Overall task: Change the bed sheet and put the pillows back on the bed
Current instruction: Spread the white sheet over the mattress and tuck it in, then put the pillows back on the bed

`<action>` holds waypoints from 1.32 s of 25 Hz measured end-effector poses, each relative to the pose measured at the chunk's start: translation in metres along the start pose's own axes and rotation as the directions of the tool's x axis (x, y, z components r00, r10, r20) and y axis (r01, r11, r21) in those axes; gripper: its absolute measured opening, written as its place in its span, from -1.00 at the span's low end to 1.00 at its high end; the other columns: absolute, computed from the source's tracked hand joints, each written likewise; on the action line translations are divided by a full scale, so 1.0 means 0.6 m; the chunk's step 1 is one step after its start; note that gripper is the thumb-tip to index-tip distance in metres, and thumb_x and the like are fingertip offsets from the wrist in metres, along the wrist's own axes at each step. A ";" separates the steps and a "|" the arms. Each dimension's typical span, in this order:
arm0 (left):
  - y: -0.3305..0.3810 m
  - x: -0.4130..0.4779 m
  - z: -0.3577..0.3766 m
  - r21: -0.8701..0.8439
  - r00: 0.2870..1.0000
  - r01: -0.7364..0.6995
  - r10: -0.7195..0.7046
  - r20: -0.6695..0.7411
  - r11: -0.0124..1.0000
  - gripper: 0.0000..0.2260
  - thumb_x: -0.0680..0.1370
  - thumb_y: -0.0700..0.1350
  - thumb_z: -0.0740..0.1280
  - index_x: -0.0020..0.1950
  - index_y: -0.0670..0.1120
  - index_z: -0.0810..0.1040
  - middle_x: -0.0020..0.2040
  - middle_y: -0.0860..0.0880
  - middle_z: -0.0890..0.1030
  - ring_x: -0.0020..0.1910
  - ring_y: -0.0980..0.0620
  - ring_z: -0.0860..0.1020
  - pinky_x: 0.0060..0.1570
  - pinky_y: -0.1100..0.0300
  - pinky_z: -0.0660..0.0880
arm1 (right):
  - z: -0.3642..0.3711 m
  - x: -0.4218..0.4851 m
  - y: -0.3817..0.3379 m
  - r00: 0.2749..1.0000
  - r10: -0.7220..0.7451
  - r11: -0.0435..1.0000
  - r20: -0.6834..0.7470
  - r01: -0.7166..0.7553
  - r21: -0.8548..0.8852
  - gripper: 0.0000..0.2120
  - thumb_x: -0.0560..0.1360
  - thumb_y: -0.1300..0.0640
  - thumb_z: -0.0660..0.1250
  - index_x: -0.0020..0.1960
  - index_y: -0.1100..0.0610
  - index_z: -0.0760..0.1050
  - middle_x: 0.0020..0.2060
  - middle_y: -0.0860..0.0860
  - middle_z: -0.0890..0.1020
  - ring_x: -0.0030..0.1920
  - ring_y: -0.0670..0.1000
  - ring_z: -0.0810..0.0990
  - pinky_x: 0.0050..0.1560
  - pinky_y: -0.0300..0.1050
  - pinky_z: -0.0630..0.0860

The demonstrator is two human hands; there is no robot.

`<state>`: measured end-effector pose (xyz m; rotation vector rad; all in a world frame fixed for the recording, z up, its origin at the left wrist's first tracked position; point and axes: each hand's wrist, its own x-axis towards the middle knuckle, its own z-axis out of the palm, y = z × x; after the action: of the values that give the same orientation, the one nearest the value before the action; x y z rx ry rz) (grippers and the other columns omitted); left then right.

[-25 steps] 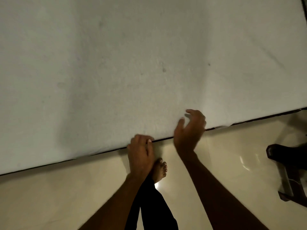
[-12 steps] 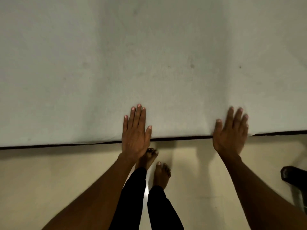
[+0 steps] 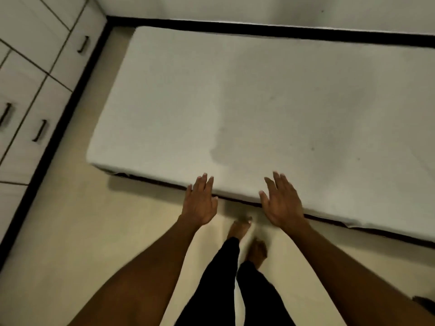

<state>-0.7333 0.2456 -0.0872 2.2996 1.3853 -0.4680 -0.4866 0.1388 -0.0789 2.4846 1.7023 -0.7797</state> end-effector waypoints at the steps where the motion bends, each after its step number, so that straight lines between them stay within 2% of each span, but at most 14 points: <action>1: -0.007 -0.040 -0.041 -0.028 0.999 0.021 -0.021 -0.026 0.999 -0.39 0.69 0.07 0.16 0.70 -0.09 0.08 0.70 -0.12 0.05 0.68 -0.14 0.06 0.60 -0.19 0.11 | -0.043 -0.012 -0.058 0.998 -0.061 0.998 -0.015 0.061 -0.006 -0.38 0.69 -0.18 -0.07 0.64 0.10 0.21 0.67 0.15 0.13 0.67 0.19 0.07 0.64 0.14 0.11; 7: -0.095 -0.205 -0.191 -0.155 0.959 0.172 -0.202 -0.200 0.973 -0.45 0.67 0.08 0.20 0.63 -0.09 0.26 0.67 -0.17 0.18 0.63 -0.16 0.21 0.54 -0.19 0.22 | -0.179 -0.078 -0.324 0.954 -0.291 0.956 -0.069 0.288 -0.050 -0.43 0.71 -0.14 0.07 0.64 0.12 0.23 0.65 0.16 0.18 0.65 0.19 0.11 0.62 0.12 0.11; 11: -0.206 -0.269 -0.229 -0.223 0.921 0.245 -0.298 -0.252 0.944 -0.47 0.67 0.10 0.23 0.59 -0.09 0.33 0.64 -0.17 0.25 0.56 -0.18 0.33 0.46 -0.20 0.35 | -0.186 -0.093 -0.459 0.913 -0.408 0.906 -0.015 0.403 -0.130 -0.43 0.72 -0.14 0.04 0.64 0.10 0.21 0.65 0.16 0.18 0.65 0.19 0.12 0.62 0.12 0.10; 14: -0.324 -0.305 -0.235 -0.295 0.887 0.326 -0.399 -0.234 0.898 -0.48 0.67 0.12 0.20 0.58 -0.07 0.31 0.64 -0.13 0.25 0.57 -0.14 0.31 0.47 -0.21 0.33 | -0.162 -0.084 -0.578 0.873 -0.487 0.855 0.016 0.480 -0.194 -0.44 0.71 -0.14 0.03 0.63 0.10 0.23 0.64 0.16 0.20 0.63 0.20 0.16 0.61 0.12 0.14; 17: -0.468 -0.328 -0.252 -0.321 0.870 0.367 -0.445 -0.213 0.873 -0.49 0.69 0.12 0.16 0.61 -0.05 0.26 0.66 -0.09 0.19 0.61 -0.08 0.23 0.51 -0.19 0.25 | -0.126 -0.067 -0.721 0.859 -0.511 0.840 0.018 0.504 -0.202 -0.45 0.71 -0.14 0.05 0.60 0.11 0.28 0.62 0.17 0.26 0.61 0.21 0.21 0.58 0.13 0.19; 23: -0.737 -0.370 -0.313 -0.298 0.839 0.422 -0.493 -0.228 0.856 -0.48 0.68 0.11 0.19 0.61 -0.04 0.26 0.67 -0.11 0.17 0.60 -0.11 0.24 0.52 -0.16 0.21 | -0.069 -0.046 -1.006 0.830 -0.557 0.812 0.040 0.554 -0.182 -0.48 0.70 -0.14 0.05 0.56 0.08 0.33 0.57 0.15 0.33 0.55 0.18 0.29 0.55 0.10 0.24; 28: -0.861 -0.337 -0.334 -0.315 0.846 0.437 -0.504 -0.174 0.842 -0.48 0.68 0.11 0.19 0.61 -0.03 0.27 0.67 -0.11 0.16 0.61 -0.11 0.23 0.52 -0.17 0.21 | -0.048 -0.001 -1.143 0.821 -0.567 0.800 0.064 0.568 -0.193 -0.49 0.70 -0.14 0.06 0.55 0.08 0.34 0.53 0.14 0.38 0.51 0.17 0.34 0.52 0.09 0.27; 33: -0.984 -0.241 -0.363 -0.359 0.867 0.414 -0.483 -0.123 0.836 -0.48 0.68 0.10 0.19 0.61 -0.03 0.26 0.68 -0.09 0.14 0.60 -0.12 0.24 0.52 -0.17 0.24 | -0.025 0.138 -1.254 0.835 -0.535 0.811 0.125 0.550 -0.200 -0.48 0.71 -0.15 0.06 0.57 0.07 0.32 0.53 0.12 0.39 0.52 0.16 0.34 0.52 0.09 0.28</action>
<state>-1.3083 0.4955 0.0665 1.7886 1.9634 -0.1129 -1.1211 0.5164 0.0879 1.8062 2.3616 -0.6240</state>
